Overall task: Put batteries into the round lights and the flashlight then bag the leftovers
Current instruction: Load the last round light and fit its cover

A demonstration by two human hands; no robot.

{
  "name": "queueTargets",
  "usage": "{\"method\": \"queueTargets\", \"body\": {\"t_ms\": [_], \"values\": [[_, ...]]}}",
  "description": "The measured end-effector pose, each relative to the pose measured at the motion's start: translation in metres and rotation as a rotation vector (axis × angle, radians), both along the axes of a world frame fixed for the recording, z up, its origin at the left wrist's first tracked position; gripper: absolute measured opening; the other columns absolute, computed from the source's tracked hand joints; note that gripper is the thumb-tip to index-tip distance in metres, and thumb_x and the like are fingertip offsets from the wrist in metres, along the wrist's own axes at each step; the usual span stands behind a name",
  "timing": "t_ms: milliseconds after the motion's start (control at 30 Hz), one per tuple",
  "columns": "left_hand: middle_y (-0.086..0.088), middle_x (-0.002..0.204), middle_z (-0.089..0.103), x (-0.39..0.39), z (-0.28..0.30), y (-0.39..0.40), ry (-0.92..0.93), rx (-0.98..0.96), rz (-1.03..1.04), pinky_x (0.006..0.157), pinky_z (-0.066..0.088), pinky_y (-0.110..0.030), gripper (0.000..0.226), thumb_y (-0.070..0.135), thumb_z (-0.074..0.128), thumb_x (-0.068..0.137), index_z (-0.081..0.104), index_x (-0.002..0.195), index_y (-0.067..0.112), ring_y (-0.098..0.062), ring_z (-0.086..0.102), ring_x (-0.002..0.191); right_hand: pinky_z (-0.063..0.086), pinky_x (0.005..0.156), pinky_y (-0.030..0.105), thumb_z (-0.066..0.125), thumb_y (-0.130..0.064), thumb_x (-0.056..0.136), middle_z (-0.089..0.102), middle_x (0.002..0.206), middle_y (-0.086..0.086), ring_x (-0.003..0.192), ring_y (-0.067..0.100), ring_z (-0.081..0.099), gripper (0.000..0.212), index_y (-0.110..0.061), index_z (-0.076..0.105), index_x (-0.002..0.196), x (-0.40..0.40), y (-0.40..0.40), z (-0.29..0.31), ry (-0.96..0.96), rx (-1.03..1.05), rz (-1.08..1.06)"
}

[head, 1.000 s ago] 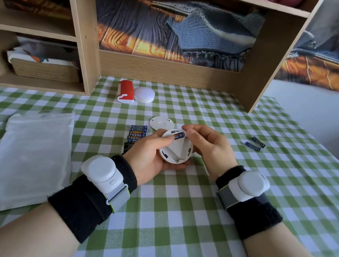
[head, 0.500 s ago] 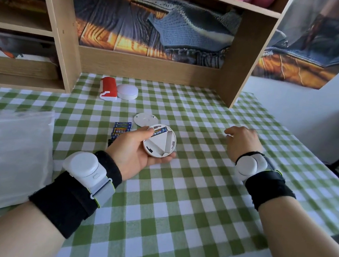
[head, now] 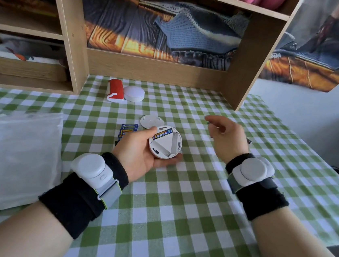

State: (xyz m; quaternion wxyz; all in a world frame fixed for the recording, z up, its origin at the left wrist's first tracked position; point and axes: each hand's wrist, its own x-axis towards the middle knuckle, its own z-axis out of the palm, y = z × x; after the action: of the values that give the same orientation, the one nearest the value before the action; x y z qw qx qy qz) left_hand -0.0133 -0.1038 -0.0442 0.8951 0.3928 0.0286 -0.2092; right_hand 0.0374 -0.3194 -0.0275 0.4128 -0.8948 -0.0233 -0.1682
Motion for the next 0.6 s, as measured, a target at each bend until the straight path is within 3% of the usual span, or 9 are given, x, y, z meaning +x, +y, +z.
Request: {"method": "queueTargets", "body": {"t_ms": [67, 200, 467, 600], "values": [[-0.026, 0.131, 0.060, -0.001, 0.001, 0.002, 0.011, -0.060, 0.006, 0.086, 0.055, -0.059, 0.044, 0.026, 0.037, 0.104, 0.050, 0.136, 0.000, -0.053, 0.056, 0.117, 0.048, 0.064, 0.017, 0.055, -0.013, 0.098, 0.064, 0.079, -0.004, 0.063, 0.003, 0.054, 0.021, -0.023, 0.070, 0.109, -0.014, 0.026, 0.005, 0.007, 0.245, 0.111], [-0.028, 0.137, 0.055, -0.002, -0.001, 0.005, 0.003, -0.097, 0.031, 0.095, 0.049, -0.060, 0.048, 0.026, 0.036, 0.102, 0.045, 0.140, -0.001, -0.056, 0.051, 0.121, 0.052, 0.070, 0.026, 0.060, -0.010, 0.096, 0.065, 0.080, 0.004, 0.070, 0.017, 0.056, 0.017, -0.017, 0.070, 0.107, -0.029, 0.054, 0.002, 0.052, 0.548, 0.273], [-0.030, 0.135, 0.055, 0.001, -0.002, 0.003, 0.011, -0.108, 0.051, 0.095, 0.050, -0.056, 0.045, 0.022, 0.036, 0.102, 0.046, 0.139, -0.003, -0.055, 0.051, 0.122, 0.053, 0.070, 0.027, 0.061, -0.004, 0.094, 0.070, 0.083, 0.001, 0.075, 0.017, 0.063, 0.013, -0.013, 0.070, 0.099, -0.030, 0.050, -0.001, 0.032, 0.769, 0.275], [-0.028, 0.136, 0.055, 0.004, -0.005, 0.005, -0.014, -0.111, 0.092, 0.099, 0.048, -0.056, 0.046, 0.020, 0.037, 0.101, 0.042, 0.143, -0.001, -0.052, 0.052, 0.124, 0.057, 0.071, 0.028, 0.063, -0.001, 0.092, 0.072, 0.078, -0.001, 0.076, 0.016, 0.068, 0.010, -0.009, 0.068, 0.096, -0.034, 0.053, -0.001, -0.017, 0.731, 0.310]]}}
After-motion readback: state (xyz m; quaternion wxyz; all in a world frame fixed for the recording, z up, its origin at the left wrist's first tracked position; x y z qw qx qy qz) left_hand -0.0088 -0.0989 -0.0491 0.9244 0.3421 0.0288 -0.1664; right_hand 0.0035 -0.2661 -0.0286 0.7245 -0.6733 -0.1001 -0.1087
